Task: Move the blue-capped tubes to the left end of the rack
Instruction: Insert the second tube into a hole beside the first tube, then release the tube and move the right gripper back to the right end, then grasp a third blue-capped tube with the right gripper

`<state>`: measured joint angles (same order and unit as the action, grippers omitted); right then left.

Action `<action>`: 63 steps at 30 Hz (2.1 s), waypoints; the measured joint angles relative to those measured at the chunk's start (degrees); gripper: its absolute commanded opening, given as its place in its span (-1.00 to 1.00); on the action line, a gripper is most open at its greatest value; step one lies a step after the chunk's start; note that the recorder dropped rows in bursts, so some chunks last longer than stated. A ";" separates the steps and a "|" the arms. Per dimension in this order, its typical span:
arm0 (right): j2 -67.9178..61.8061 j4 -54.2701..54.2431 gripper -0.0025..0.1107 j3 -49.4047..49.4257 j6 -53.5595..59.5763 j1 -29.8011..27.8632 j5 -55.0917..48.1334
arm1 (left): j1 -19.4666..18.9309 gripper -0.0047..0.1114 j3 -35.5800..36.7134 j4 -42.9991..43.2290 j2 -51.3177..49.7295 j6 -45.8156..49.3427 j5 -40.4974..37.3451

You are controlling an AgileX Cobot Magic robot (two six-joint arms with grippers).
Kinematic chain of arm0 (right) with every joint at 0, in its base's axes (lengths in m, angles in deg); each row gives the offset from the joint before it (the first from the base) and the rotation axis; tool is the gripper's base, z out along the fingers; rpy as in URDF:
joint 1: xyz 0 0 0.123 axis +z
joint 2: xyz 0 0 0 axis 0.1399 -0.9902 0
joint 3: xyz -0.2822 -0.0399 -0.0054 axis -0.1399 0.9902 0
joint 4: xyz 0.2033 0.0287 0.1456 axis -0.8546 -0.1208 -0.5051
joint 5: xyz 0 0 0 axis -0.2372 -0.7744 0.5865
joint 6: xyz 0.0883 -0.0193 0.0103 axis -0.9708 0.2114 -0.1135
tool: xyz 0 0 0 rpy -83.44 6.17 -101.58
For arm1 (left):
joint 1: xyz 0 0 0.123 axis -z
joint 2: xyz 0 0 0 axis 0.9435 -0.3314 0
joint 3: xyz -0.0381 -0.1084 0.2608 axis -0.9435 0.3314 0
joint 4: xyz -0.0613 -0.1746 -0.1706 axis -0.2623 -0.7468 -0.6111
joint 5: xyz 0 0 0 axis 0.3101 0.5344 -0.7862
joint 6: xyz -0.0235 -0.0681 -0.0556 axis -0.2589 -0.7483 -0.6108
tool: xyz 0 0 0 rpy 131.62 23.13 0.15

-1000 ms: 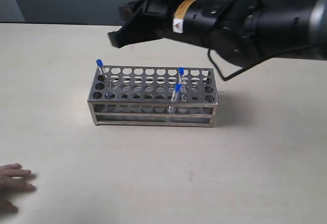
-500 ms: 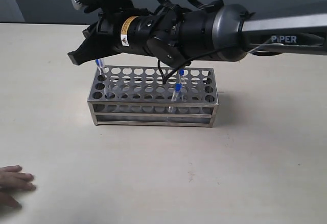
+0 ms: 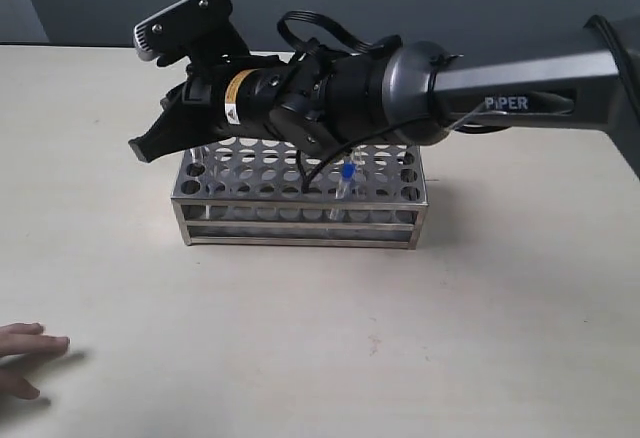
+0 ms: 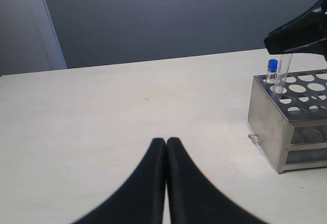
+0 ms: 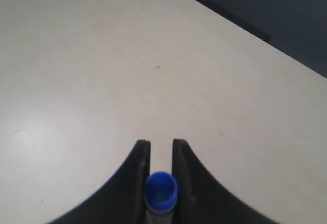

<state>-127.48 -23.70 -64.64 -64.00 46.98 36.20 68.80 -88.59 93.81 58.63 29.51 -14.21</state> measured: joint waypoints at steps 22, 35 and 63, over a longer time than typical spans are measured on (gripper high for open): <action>10.35 0.01 -0.22 -0.12 1.88 -0.49 -3.86 | 0.00 -0.90 0.00 0.00 0.00 0.00 0.00; 24.50 -5.40 -0.22 27.45 2.73 -14.38 8.59 | 0.00 -0.90 0.00 0.00 0.00 0.00 0.00; 17.88 -19.11 -0.22 39.49 13.30 -15.57 26.58 | 0.00 -0.90 0.00 0.00 0.00 0.00 0.00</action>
<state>-109.60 -42.81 -25.16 -50.71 31.41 62.78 68.80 -88.59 93.81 58.63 29.51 -14.21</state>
